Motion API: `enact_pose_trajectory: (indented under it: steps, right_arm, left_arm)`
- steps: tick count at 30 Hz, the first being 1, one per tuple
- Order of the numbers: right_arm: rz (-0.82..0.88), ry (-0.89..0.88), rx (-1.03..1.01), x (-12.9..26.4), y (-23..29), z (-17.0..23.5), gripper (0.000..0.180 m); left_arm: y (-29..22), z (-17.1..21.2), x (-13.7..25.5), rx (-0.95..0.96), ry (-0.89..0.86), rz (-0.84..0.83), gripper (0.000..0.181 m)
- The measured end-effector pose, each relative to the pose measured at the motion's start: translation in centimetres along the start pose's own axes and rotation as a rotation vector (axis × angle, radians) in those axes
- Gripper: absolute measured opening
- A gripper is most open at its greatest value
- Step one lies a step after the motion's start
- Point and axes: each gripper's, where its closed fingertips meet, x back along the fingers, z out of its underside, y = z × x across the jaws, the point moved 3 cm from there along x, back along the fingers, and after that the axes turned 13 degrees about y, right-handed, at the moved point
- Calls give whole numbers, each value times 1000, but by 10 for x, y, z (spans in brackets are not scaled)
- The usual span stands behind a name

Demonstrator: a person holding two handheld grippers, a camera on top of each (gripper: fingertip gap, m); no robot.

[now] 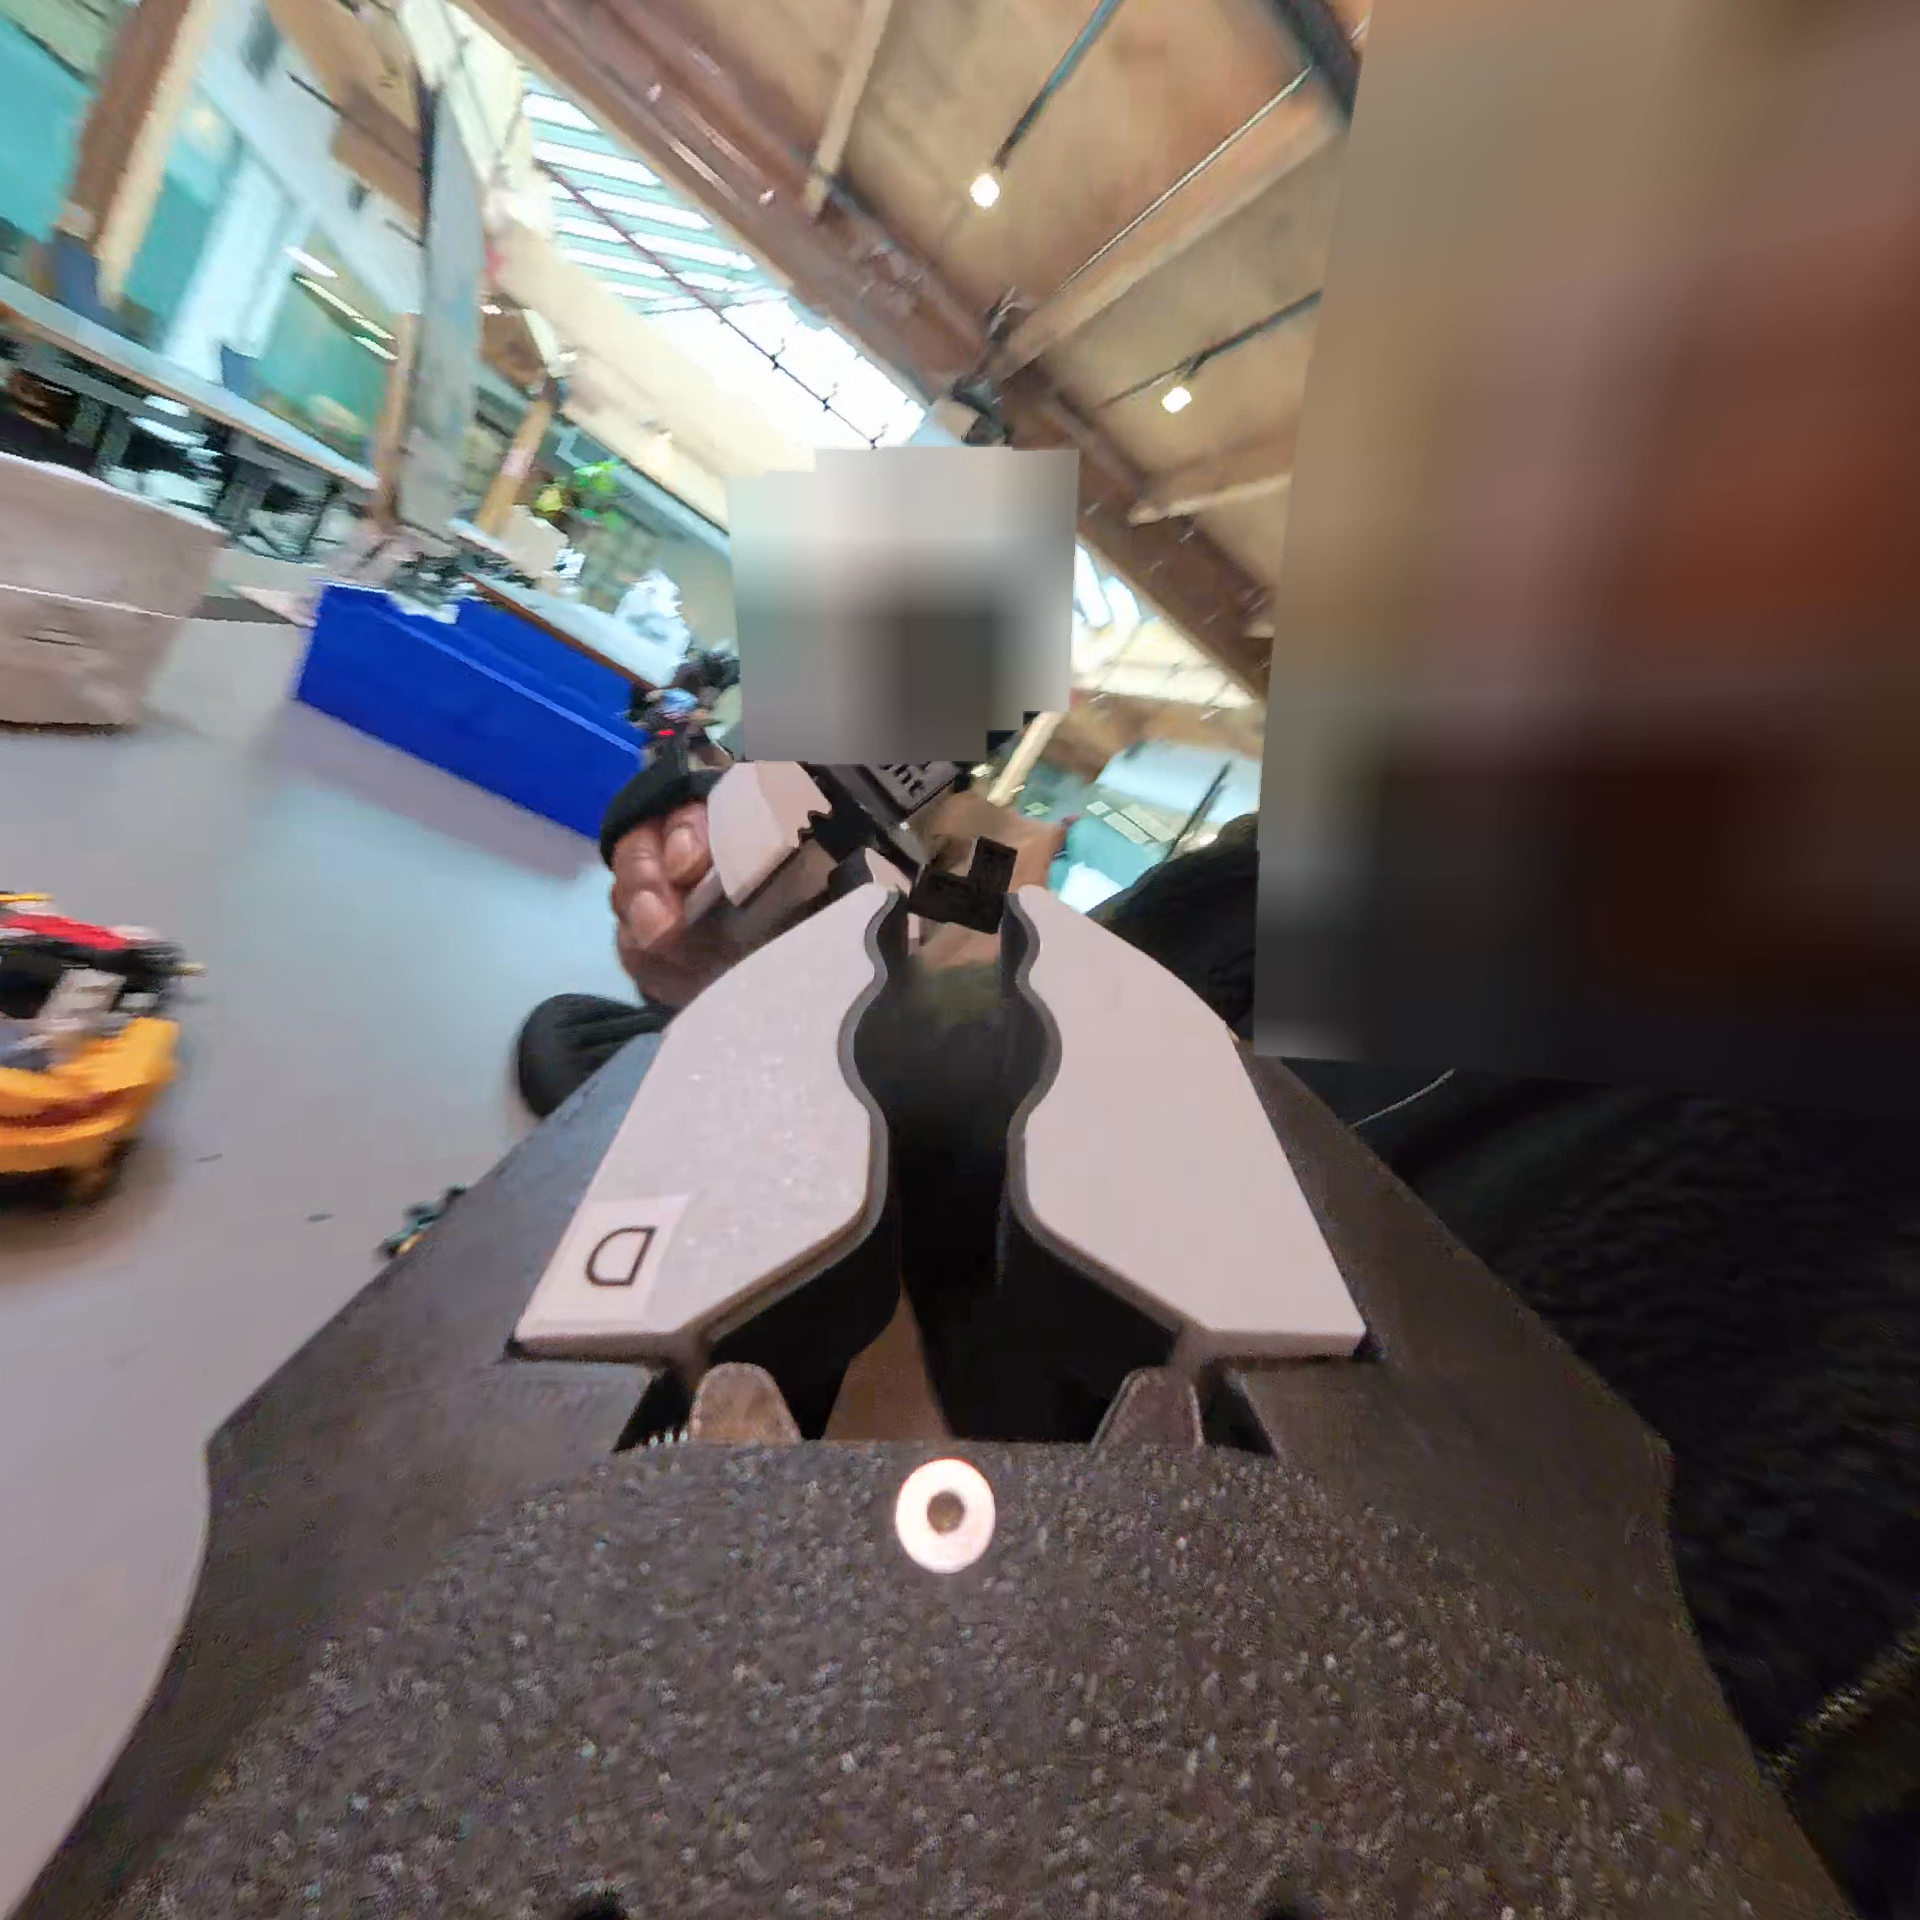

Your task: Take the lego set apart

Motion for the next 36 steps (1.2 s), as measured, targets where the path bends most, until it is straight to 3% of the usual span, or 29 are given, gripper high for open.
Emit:
enact_pose_trajectory:
  steps: [5, 17, 21, 25, 28, 33, 36]
  right_arm:
    - [110, -57, 157, -5, 7, -29, 23]
    - [294, -16, 419, -12, 15, -32, 10]
    - [309, -22, 421, -12, 14, -31, 9]
    - [197, 3, 294, -12, 11, -26, 8]
    - [144, 28, 252, -15, 12, -23, 8]
    - [130, 63, 247, -17, 10, -16, 8]
    - [203, 81, 323, -18, 8, -11, 7]
  left_arm:
    - [3, 1, -13, 160, -79, 165, 17]
    - [11, 14, -29, 268, -36, 201, 17]
    - [13, 13, -29, 278, -42, 202, 17]
    - [14, 14, -30, 225, -15, 130, 23]
    - [18, 18, -31, 184, 32, 48, 17]
    - [24, 21, -30, 264, 41, 45, 17]
    - [30, 22, -27, 331, 32, 46, 17]
